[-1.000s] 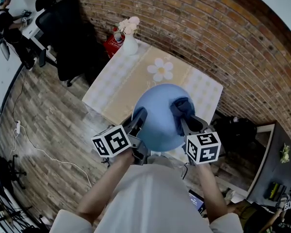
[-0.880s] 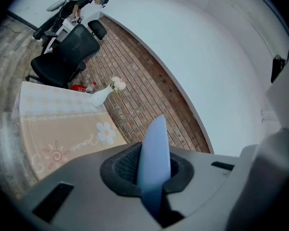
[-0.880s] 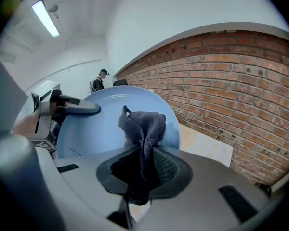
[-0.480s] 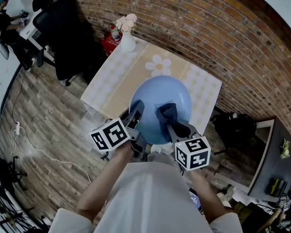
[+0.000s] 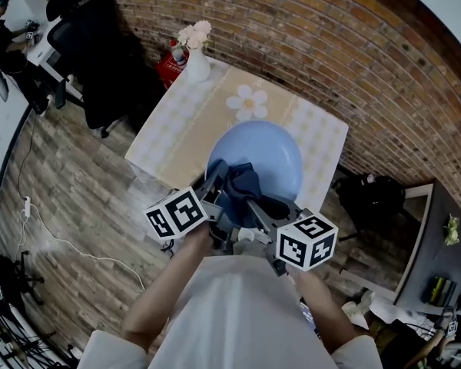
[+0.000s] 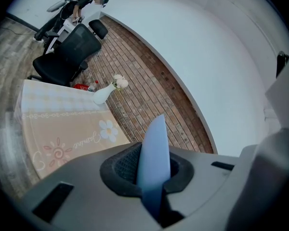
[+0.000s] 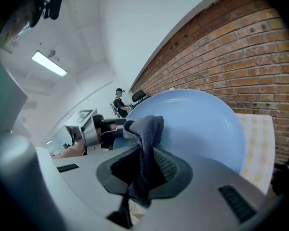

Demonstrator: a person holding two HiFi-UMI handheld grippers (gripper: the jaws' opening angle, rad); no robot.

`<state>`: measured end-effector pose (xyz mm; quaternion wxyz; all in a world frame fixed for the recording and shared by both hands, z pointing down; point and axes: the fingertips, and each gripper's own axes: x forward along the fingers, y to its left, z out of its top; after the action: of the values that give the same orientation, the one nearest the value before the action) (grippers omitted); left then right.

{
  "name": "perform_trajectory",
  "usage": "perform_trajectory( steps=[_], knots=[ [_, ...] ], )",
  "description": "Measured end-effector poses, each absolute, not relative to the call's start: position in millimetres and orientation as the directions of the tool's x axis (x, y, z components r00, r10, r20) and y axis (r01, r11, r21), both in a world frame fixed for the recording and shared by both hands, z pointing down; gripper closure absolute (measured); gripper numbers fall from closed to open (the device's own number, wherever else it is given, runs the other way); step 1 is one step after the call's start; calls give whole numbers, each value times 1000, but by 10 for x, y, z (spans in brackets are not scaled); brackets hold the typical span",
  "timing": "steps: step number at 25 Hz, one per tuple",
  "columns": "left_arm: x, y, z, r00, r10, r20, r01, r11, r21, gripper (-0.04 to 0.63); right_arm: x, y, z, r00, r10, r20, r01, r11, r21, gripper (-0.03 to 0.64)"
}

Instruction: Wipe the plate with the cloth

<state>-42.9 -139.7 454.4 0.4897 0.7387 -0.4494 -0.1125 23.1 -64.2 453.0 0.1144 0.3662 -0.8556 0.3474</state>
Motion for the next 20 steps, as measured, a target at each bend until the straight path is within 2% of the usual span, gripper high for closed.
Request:
perform_trajectory(
  steps=[7, 11, 16, 20],
  knots=[
    [-520, -1387, 4578, 552, -785, 282, -571, -109, 814, 548, 741, -915, 4317, -658, -638, 401, -736, 430, -523, 538],
    [-604, -1373, 4593, 541, -791, 286, -576, -101, 811, 548, 1112, -1122, 4120, -574, -731, 370, -798, 395, -456, 538],
    [-673, -1363, 4572, 533, -797, 282, -569, -91, 817, 548, 1656, -1225, 3795, -416, -867, 274, -882, 311, -354, 538],
    [-679, -1338, 4584, 533, -799, 279, -560, -86, 824, 548, 1997, -1139, 3835, -316, -917, 242, -919, 232, -320, 538]
  ],
)
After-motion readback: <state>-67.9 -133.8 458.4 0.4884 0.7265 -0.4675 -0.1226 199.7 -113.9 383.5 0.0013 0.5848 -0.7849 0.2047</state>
